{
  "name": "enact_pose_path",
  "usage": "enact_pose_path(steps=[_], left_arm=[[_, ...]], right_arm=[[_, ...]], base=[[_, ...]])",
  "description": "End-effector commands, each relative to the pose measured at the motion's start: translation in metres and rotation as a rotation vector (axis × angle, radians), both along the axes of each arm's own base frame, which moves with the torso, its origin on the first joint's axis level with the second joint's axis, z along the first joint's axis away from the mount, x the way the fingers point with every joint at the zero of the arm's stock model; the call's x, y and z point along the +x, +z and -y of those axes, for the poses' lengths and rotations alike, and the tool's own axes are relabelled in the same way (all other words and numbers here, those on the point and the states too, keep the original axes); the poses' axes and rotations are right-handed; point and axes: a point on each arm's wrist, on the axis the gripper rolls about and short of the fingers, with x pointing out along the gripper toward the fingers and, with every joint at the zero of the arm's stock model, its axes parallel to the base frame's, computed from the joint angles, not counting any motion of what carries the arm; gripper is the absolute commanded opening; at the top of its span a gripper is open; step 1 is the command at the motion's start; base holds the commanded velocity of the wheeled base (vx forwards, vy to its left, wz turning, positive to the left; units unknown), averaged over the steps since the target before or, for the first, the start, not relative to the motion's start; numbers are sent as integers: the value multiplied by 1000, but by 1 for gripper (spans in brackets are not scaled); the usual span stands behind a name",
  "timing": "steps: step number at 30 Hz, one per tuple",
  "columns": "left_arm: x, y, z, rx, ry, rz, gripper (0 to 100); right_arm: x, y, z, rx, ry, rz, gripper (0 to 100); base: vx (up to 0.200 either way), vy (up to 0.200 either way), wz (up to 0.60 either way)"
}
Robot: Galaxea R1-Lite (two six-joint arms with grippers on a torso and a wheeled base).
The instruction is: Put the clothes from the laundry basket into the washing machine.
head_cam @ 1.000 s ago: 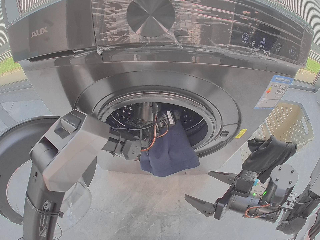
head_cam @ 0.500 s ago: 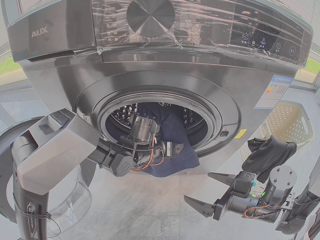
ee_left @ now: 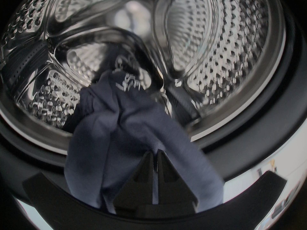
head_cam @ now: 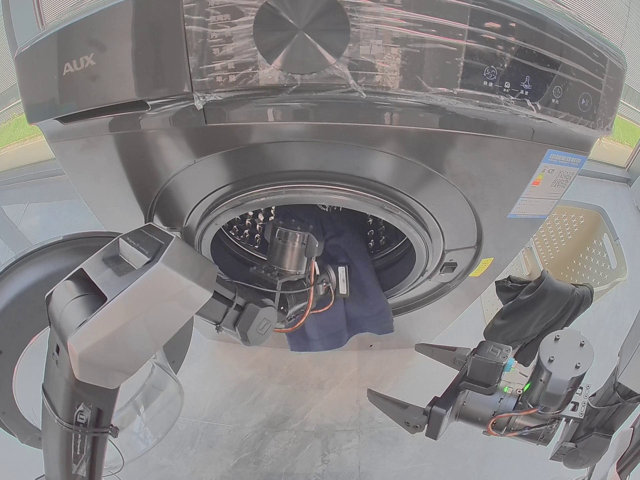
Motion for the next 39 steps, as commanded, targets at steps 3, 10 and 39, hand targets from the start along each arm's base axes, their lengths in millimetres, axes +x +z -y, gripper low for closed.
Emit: enact_pose_path(steps=[3, 10, 39], left_arm=[[21, 41, 11, -202, 66, 123, 0], [46, 59, 10, -288, 138, 258, 0], [13, 2, 2, -38, 100, 21, 100]], right_arm=[[1, 1, -1, 4, 1, 4, 100], [1, 1, -1, 5, 1, 5, 100], [1, 1, -1, 5, 0, 3, 100]], base=[[0, 0, 0], [0, 0, 0], [0, 0, 0]])
